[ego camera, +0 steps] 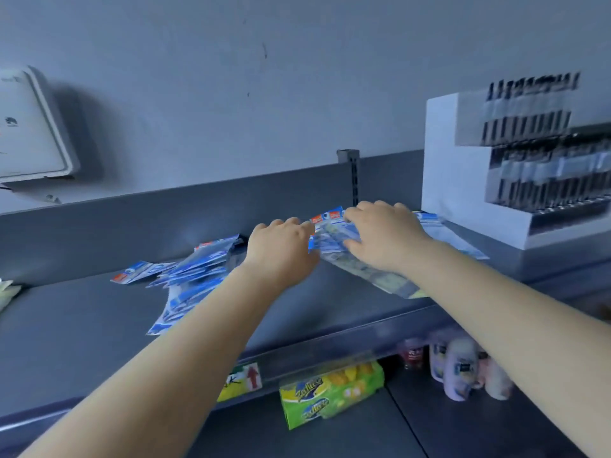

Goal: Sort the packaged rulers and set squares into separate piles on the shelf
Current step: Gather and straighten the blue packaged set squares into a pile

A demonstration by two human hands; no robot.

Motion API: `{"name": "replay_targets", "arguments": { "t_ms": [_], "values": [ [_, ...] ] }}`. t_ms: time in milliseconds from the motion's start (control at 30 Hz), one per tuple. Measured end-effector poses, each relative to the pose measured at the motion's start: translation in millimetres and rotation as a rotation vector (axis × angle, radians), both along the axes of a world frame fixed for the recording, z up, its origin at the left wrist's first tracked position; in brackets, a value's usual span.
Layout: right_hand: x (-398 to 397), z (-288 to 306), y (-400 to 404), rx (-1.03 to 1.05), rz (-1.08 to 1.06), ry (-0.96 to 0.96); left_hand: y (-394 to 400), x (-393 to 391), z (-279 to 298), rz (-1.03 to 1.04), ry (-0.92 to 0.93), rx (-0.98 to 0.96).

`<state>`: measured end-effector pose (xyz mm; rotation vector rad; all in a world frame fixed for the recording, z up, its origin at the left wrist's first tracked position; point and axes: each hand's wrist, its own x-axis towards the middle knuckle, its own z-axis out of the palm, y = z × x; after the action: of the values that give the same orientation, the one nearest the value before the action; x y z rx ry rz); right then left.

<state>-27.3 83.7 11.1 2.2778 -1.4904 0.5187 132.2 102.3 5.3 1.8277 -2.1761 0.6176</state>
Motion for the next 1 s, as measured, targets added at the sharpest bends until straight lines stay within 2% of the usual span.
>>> {"name": "replay_targets", "arguments": {
  "t_ms": [133,267,500,600,700,933,1000],
  "values": [
    [-67.4,-8.3,-15.9,0.095,-0.081,-0.065,-16.3,-52.9,-7.0,-0.034,0.074,0.06],
    [-114.3,-18.1,-31.2,0.248,-0.102,-0.213,-36.4,-89.1,-11.3,-0.002,0.167,0.145],
    [-146.2,-26.1,-51.4,0.392,-0.083,-0.331,-76.0,-116.6,-22.5,0.192,0.323,0.296],
    [-152.2,-30.3,-60.7,0.45,-0.111,-0.367,-87.8,-120.5,-26.9,0.301,0.31,0.27],
    [-151.7,-33.6,-63.5,0.525,-0.154,-0.374,-95.6,-117.0,-31.8,0.326,0.29,0.286],
    [-145.6,-31.1,-78.0,0.62,-0.235,-0.478,-105.9,-90.0,-26.9,0.38,0.646,0.394],
    [-144.2,-29.3,-82.2,0.639,-0.217,-0.589,-105.6,-89.2,-25.5,0.353,0.762,0.409]
  ]
}}
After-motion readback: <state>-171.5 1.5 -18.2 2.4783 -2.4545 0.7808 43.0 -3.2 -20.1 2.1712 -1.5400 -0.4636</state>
